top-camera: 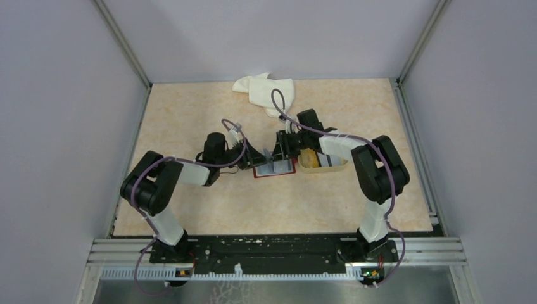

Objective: Put the credit cards into the card holder
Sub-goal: Turn over the card slot in the card holder.

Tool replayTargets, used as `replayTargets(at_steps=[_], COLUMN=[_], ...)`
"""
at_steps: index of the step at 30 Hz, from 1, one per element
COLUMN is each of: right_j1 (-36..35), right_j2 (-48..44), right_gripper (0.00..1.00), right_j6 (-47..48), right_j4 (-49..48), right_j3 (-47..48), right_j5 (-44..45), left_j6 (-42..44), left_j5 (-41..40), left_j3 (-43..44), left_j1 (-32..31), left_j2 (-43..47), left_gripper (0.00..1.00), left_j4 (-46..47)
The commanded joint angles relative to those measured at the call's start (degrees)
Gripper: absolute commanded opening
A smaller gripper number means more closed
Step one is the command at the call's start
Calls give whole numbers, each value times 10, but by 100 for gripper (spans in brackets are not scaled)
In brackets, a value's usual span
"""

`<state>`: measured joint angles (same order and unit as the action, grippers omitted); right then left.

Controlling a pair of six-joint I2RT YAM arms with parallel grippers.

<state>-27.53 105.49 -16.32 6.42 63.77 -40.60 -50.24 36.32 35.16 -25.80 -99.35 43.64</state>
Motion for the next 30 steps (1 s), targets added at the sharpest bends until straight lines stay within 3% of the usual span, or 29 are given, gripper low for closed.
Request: replayTargets(at_steps=[1,12,30], right_j1=[15,20,31], right_j2=[1,17,5], right_gripper=[41,45,35], right_j6=[-21,-24,-20], right_j4=[-34,-21,-8], right_j3=[1,4,3], right_j5=[-24,-11,39], left_j6=[-8,-17,24], left_j5=[18,19,-24], left_j3=[17,24,12], left_j1=[-6,-12,-12], left_j2=[-15,-38,-17], left_gripper=[44,45,44], left_j4=[40,58,-8])
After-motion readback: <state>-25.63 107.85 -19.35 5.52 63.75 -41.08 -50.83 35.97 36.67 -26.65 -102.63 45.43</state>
